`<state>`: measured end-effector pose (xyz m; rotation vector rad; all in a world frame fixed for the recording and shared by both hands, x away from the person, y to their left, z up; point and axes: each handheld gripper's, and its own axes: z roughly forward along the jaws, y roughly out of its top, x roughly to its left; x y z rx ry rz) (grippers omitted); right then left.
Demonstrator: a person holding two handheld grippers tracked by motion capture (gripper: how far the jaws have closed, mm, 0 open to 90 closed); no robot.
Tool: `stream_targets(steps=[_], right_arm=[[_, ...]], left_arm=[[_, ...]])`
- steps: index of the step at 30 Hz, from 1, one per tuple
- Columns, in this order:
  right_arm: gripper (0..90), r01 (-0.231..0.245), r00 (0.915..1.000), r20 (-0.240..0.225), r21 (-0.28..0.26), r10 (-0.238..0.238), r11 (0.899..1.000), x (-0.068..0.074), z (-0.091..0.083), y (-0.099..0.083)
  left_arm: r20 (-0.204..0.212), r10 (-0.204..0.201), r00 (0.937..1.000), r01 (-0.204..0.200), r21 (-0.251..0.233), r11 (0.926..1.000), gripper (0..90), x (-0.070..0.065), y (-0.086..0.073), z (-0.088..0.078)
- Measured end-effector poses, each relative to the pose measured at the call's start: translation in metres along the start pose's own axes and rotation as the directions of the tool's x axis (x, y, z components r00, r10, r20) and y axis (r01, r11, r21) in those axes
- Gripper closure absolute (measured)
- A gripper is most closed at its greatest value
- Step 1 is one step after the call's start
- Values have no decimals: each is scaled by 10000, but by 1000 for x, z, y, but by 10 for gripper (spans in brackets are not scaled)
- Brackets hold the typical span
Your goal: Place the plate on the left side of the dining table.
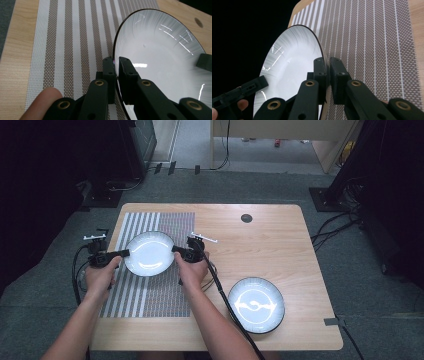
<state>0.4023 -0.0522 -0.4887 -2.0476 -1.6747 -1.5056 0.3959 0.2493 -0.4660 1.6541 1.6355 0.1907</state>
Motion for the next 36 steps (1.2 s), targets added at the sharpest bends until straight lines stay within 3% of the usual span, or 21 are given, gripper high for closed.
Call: stream_targets(steps=[14, 30, 36], right_arm=[[846, -234, 9991, 367, 193, 227, 9995, -13, 15, 3], [848, -203, 9987, 465, 314, 188, 9993, -16, 24, 3], [847, -98, 9977, 673, 321, 76, 9994, -17, 26, 2]], left_arm=[[-261, -132, 9996, 141, 371, 9992, 847, 3, 4, 21], [-547, -67, 9985, 100, 600, 9982, 843, 5, 7, 29], [-697, 152, 9975, -96, 798, 9968, 829, 4, 5, 33]])
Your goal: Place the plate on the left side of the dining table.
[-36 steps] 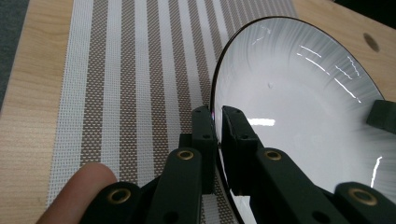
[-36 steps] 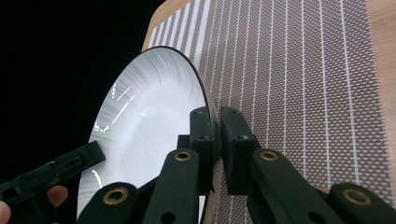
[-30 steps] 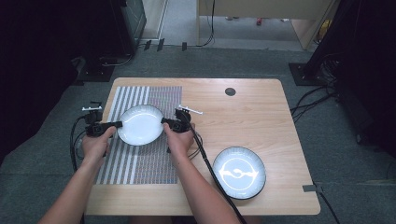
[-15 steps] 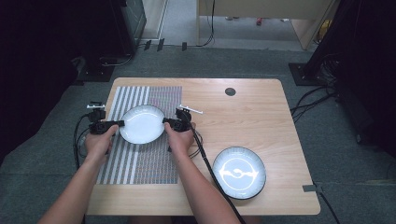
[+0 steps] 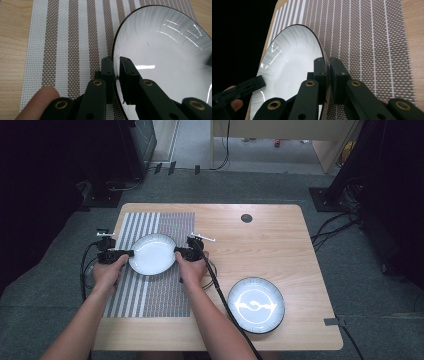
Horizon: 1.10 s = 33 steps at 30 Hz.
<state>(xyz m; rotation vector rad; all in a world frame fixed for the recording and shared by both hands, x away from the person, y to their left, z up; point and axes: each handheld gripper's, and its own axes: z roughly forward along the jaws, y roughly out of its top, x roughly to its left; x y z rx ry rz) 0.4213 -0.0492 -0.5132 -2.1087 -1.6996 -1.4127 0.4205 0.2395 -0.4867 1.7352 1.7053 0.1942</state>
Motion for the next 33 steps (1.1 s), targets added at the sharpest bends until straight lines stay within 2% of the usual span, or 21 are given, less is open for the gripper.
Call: stream_targets(steps=[3, 6, 8, 12, 14, 17, 19, 20, 21, 24, 29, 33], right_arm=[[847, 110, 9999, 123, -85, -109, 9999, 0, 2, -1], [838, 73, 9999, 120, -118, -71, 9999, 0, 2, -2], [795, 104, 9999, 27, -104, -103, 9999, 0, 1, -1], [670, 815, 9967, 42, -357, -814, 9960, 5, -2, -2], [634, 1293, 9914, 260, -449, -1282, 9906, 8, -5, -3], [617, 2266, 9725, 698, -601, -2224, 9721, 11, -13, -4], [587, 2555, 9661, 553, -671, -2521, 9645, 14, -18, -4], [560, 2701, 9624, 511, -749, -2668, 9599, 17, -22, -5], [531, 2945, 9552, 546, -820, -2908, 9521, 19, -26, -5], [476, 3435, 9391, 502, -946, -3401, 9344, 26, -37, -5], [357, 3640, 9313, 391, -695, -3620, 9288, 32, -63, 0], [312, 3678, 9298, 161, -826, -3678, 9262, 33, -83, 3]], left_arm=[[42, 18, 10000, -18, -26, 10000, 793, -2, 0, 0], [288, -45, 9996, 46, -35, 10000, 699, -3, 0, 0], [358, -45, 9994, 46, -29, 10000, 666, -3, -1, -1], [420, -65, 9991, 73, -194, 9998, 603, -5, -1, -6], [366, 188, 9992, -177, -284, 9994, 578, -8, -2, -11], [325, 447, 9985, -432, -464, 9980, 483, -14, -3, -19], [51, 725, 9974, -720, -588, 9957, 372, -21, -3, -25], [78, 797, 9968, -790, -655, 9947, 336, -24, -4, -28], [100, 847, 9964, -838, -675, 9942, 301, -26, -4, -30], [234, 1170, 9929, -1146, -883, 9895, 250, -34, -6, -39], [338, 1766, 9837, -1709, -1303, 9766, 183, -46, -12, -56], [529, 1968, 9790, -1860, -1622, 9691, 148, -53, -17, -67]])
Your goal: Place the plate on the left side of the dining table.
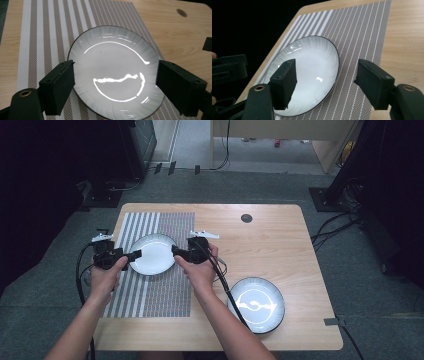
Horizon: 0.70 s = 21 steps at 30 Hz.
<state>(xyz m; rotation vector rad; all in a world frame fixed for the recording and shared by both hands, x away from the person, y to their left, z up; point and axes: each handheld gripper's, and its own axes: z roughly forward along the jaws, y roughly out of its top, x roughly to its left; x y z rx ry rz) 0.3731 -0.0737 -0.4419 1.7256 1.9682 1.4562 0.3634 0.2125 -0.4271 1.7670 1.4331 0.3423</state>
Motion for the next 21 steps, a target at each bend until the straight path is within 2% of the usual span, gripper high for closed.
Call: stream_targets(steps=[1, 3, 4, 6, 8, 9, 10, 13, 14, 15, 21], right_arm=[[303, 90, 10000, -15, 2, -90, 10000, 0, -5, 1], [280, 359, 9988, -328, -117, -363, 9993, 0, -19, 2], [278, 366, 9984, -421, -175, -373, 9992, 0, -24, 2], [278, 414, 9981, -440, -258, -425, 9988, -1, -29, 2], [276, 520, 9971, -540, -355, -539, 9980, -3, -44, 2], [273, 530, 9967, -598, -409, -554, 9978, -5, -49, 2], [272, 574, 9965, -589, -459, -601, 9973, -7, -54, 1], [272, 586, 9963, -601, -558, -619, 9967, -11, -63, 0], [272, 666, 9959, -567, -641, -703, 9957, -14, -73, -1], [272, 666, 9959, -567, -641, -703, 9957, -14, -73, -1], [272, 762, 9958, -450, -777, -799, 9941, -25, -99, -6]], left_arm=[[87, 43, 10000, -42, -109, 9999, 138, -5, -1, -4], [115, 122, 9999, -120, -173, 9998, 137, -8, -2, -7], [203, 238, 9995, -233, -258, 9994, 137, -15, -4, -11], [281, 330, 9991, -322, -300, 9990, 137, -18, -4, -13], [504, 550, 9972, -528, -439, 9976, 137, -29, -7, -21], [504, 550, 9972, -528, -439, 9976, 137, -29, -7, -21], [617, 690, 9957, -658, -529, 9964, 137, -36, -9, -25], [656, 848, 9942, -811, -571, 9951, 137, -42, -13, -29], [706, 865, 9938, -822, -613, 9947, 137, -44, -14, -31], [737, 892, 9933, -847, -617, 9945, 137, -47, -16, -32], [920, 1002, 9907, -942, -672, 9933, 137, -59, -28, -41]])
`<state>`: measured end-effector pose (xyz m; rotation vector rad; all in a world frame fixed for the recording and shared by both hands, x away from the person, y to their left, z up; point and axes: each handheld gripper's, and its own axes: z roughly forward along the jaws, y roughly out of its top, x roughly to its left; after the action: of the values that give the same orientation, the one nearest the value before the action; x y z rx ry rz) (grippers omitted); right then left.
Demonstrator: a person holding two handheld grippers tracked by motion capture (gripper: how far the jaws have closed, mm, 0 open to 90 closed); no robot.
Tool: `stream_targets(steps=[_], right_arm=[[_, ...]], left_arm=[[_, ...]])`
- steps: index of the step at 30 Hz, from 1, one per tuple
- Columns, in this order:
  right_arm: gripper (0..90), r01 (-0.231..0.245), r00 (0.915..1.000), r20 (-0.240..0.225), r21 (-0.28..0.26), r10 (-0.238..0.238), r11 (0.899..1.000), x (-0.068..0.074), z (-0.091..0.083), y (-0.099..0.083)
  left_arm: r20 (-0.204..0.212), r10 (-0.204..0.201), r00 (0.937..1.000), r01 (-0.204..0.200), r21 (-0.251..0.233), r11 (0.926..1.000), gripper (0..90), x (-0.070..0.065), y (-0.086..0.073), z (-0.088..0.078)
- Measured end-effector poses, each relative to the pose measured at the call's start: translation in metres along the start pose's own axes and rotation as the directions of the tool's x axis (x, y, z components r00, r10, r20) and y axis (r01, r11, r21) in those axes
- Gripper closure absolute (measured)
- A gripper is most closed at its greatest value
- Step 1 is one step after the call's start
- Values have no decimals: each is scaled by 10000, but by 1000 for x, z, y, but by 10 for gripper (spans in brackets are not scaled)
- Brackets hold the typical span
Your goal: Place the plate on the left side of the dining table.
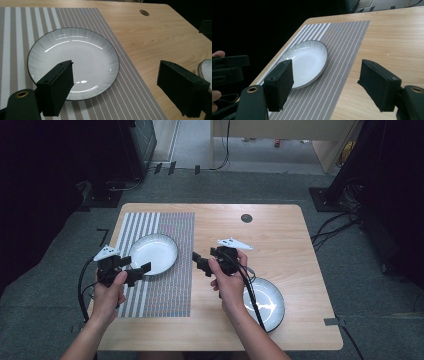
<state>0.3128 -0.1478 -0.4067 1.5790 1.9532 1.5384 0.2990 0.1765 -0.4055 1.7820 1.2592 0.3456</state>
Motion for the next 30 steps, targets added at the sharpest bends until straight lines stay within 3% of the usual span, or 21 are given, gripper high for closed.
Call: stream_targets(steps=[7, 14, 22, 30], right_arm=[[272, 254, 9994, 223, -217, -249, 9994, -12, -30, -7], [278, 353, 9980, 532, -398, -332, 9986, -33, -54, -19], [279, 368, 9955, 891, -566, -317, 9977, -60, -83, -32], [290, 192, 9905, 1371, -726, -91, 9972, -91, -111, -48]], left_arm=[[108, 216, 9997, -214, -173, 9996, 137, -17, -10, -7], [335, 224, 9992, -216, -218, 9995, 137, -24, -20, -13], [353, -18, 9994, 28, -294, 9996, 138, -20, -34, -19], [60, -271, 9996, 273, -258, 9993, 138, -8, -51, -21]])
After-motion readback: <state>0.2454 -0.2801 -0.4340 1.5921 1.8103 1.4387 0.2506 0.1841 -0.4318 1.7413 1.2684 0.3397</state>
